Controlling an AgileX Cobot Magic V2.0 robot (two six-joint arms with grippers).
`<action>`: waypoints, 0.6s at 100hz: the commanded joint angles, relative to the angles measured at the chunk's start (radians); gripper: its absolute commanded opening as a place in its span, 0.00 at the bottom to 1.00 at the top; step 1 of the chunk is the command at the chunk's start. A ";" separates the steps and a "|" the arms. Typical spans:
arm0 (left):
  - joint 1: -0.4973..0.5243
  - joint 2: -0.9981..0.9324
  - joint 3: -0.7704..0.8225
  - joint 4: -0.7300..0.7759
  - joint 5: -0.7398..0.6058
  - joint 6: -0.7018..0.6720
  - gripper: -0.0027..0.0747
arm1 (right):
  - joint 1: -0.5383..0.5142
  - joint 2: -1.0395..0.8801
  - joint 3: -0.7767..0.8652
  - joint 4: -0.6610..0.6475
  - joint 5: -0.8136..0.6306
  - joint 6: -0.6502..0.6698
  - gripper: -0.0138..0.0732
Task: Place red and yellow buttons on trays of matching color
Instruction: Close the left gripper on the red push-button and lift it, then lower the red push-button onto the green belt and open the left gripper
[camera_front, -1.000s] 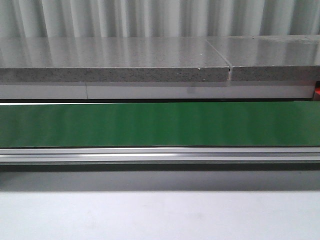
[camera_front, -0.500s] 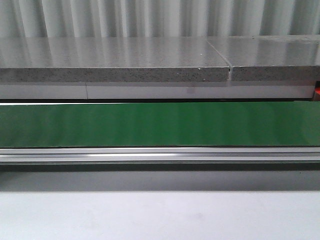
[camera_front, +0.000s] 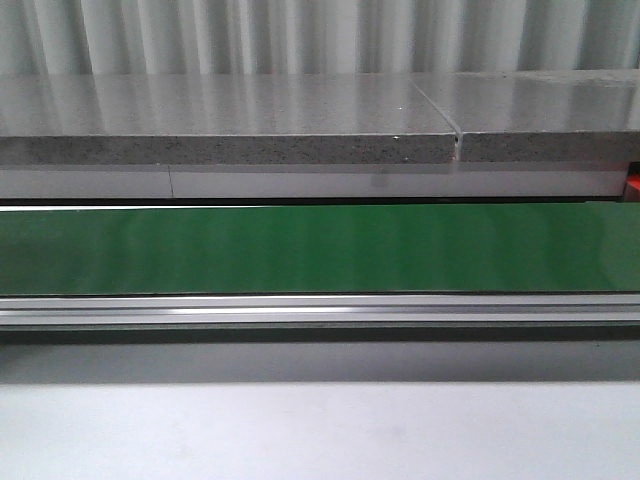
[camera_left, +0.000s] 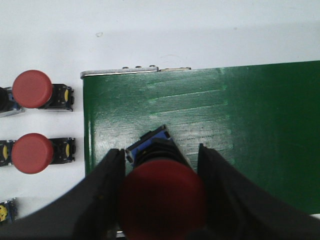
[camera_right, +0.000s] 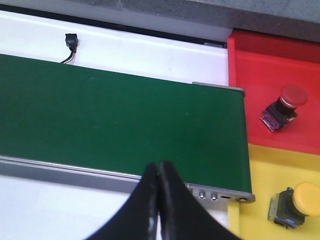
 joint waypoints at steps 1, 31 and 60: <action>-0.021 0.014 -0.048 0.005 -0.020 -0.003 0.01 | 0.001 -0.002 -0.024 0.004 -0.065 -0.012 0.08; -0.023 0.102 -0.050 0.043 0.008 -0.003 0.01 | 0.001 -0.002 -0.024 0.004 -0.065 -0.012 0.08; -0.023 0.110 -0.050 0.073 0.011 -0.003 0.01 | 0.001 -0.002 -0.024 0.004 -0.065 -0.012 0.08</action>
